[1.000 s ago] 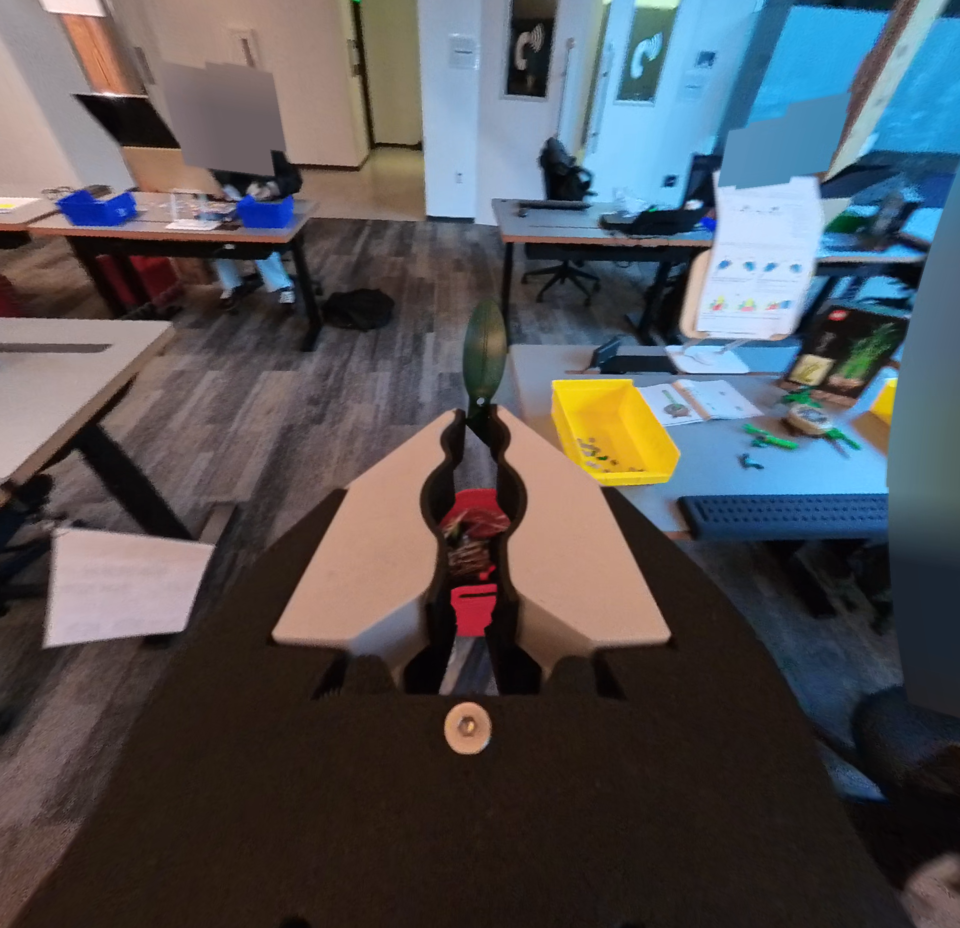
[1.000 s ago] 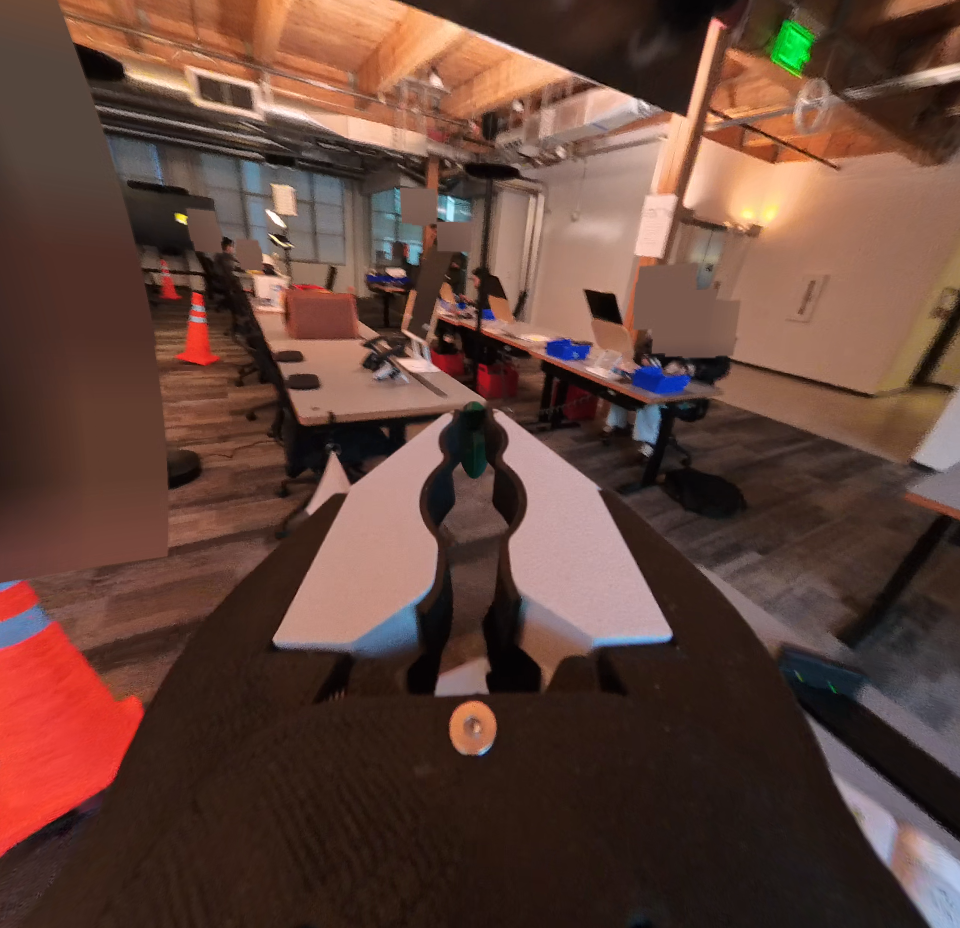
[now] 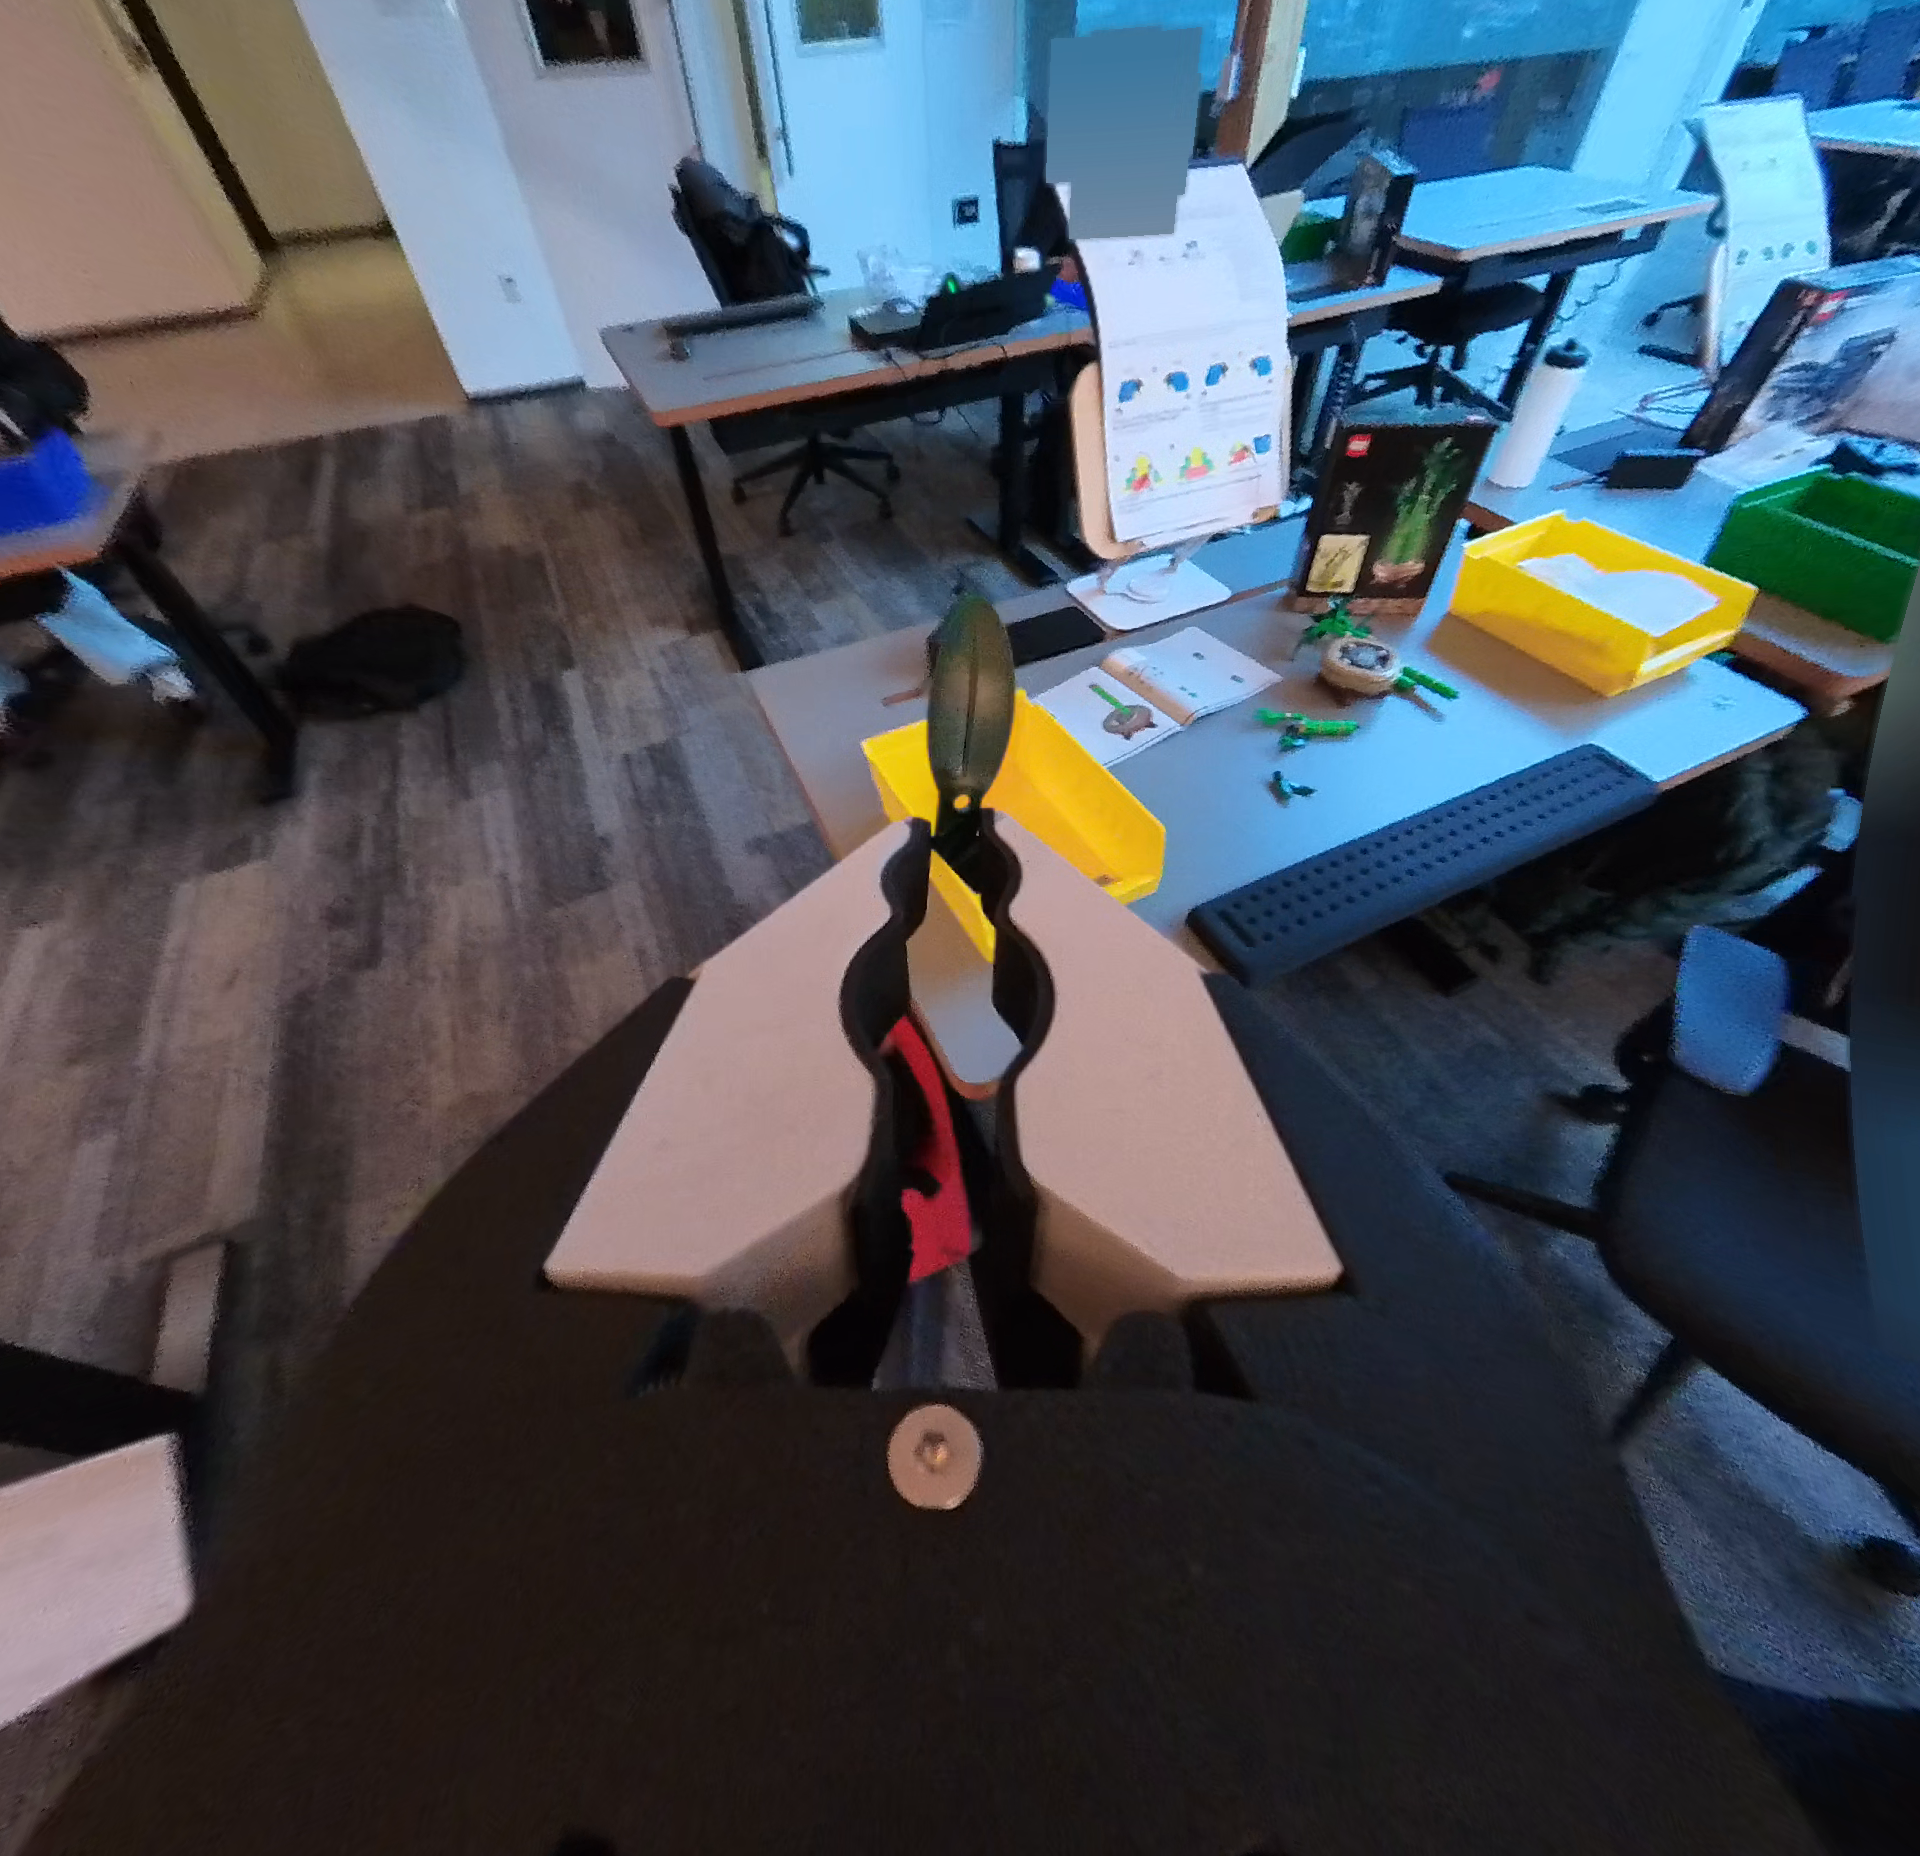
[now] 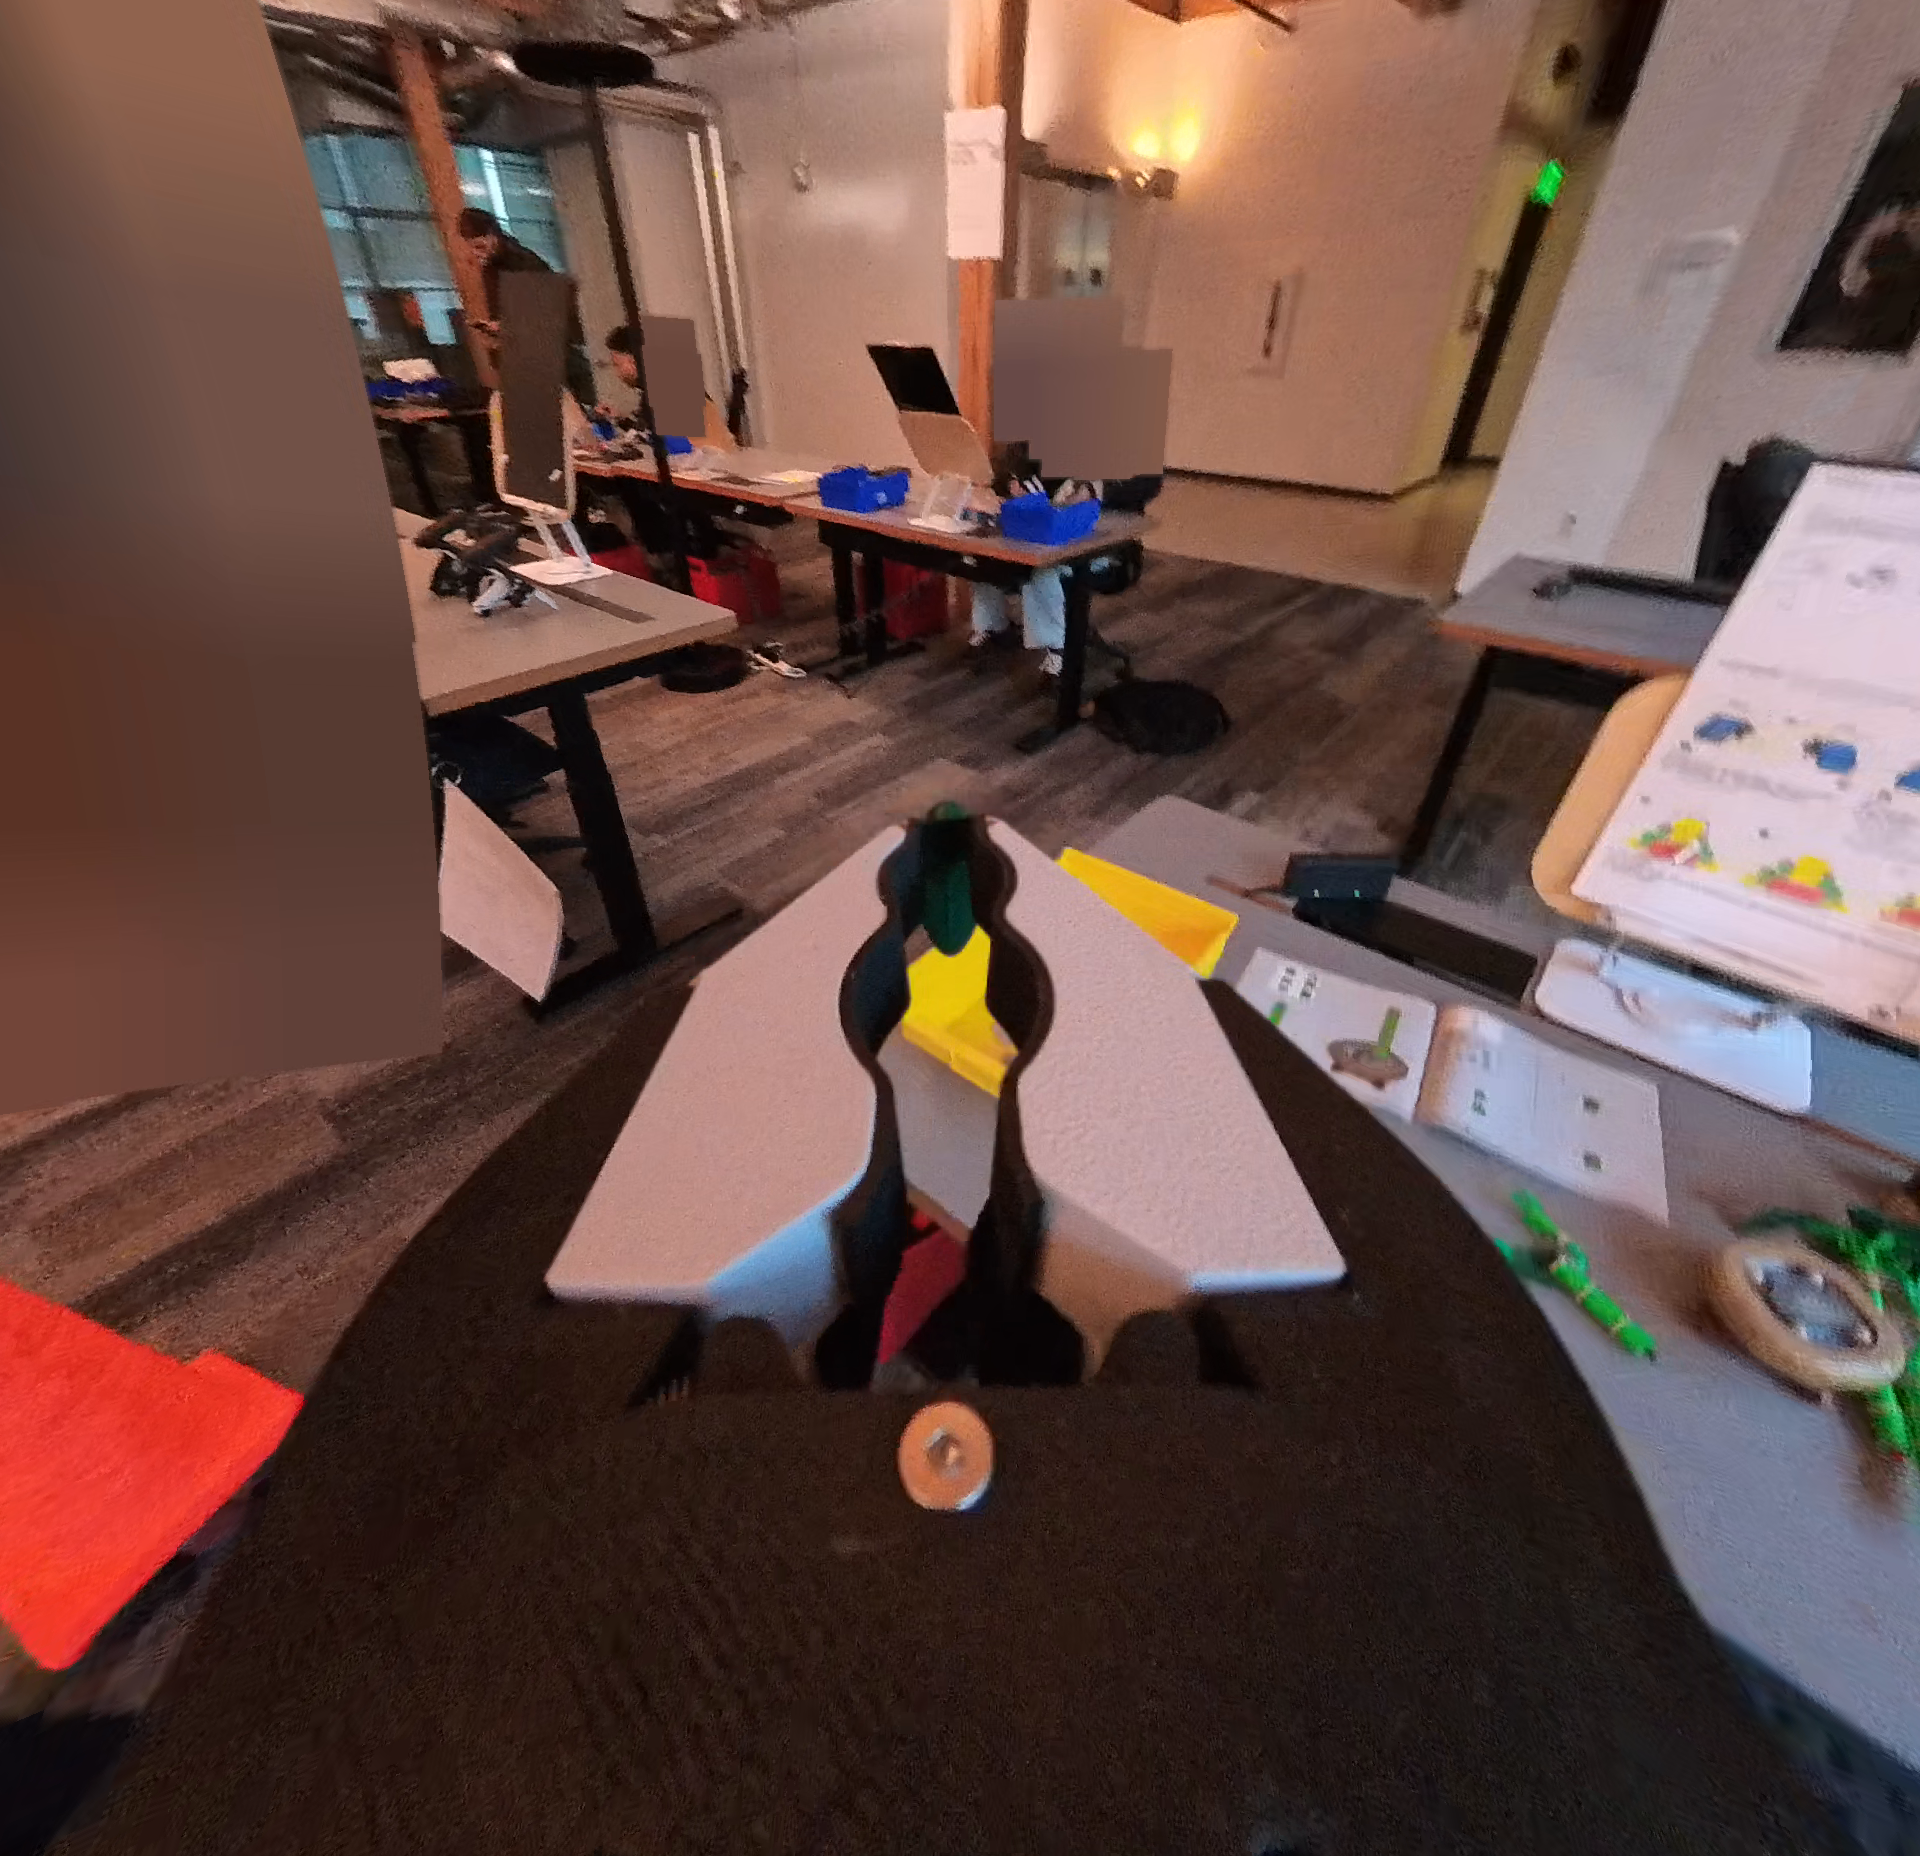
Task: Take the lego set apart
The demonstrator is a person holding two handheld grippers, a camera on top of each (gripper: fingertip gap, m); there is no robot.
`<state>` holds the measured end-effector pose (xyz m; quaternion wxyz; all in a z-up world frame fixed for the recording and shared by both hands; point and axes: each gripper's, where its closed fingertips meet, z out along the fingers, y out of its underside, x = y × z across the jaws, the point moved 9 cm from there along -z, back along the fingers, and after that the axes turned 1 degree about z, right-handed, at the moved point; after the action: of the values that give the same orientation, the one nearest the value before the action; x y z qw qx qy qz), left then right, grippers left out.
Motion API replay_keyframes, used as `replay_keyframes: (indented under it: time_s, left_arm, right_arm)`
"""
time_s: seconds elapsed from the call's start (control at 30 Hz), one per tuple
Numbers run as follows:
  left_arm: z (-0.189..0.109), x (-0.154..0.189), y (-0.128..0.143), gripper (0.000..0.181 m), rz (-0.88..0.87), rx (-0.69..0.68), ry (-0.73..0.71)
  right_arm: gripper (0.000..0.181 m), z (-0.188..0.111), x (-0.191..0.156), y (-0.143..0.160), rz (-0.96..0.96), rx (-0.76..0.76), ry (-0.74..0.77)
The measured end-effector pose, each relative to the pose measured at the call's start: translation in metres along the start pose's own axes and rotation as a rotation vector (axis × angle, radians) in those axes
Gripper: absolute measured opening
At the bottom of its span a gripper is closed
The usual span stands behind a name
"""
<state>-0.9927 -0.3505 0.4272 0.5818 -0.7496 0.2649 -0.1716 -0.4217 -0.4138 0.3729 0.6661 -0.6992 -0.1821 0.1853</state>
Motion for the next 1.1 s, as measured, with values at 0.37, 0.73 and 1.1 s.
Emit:
replay_keyframes:
  time_s: [0.37,0.73,1.1]
  left_arm:
    - [0.052,-0.03,0.027,0.007,-0.028,0.079,0.322]
    - [0.046,-0.053,0.086,0.007,0.013,0.03,0.305]
    - [0.031,-0.043,0.074,0.007,-0.039,0.02,0.175]
  right_arm:
    - [0.006,-0.051,-0.066,-0.01,0.008,-0.043,0.247]
    - [0.006,-0.015,-0.105,-0.024,-0.09,-0.112,0.261]
    - [0.006,0.012,-0.053,-0.016,-0.073,-0.015,0.158]
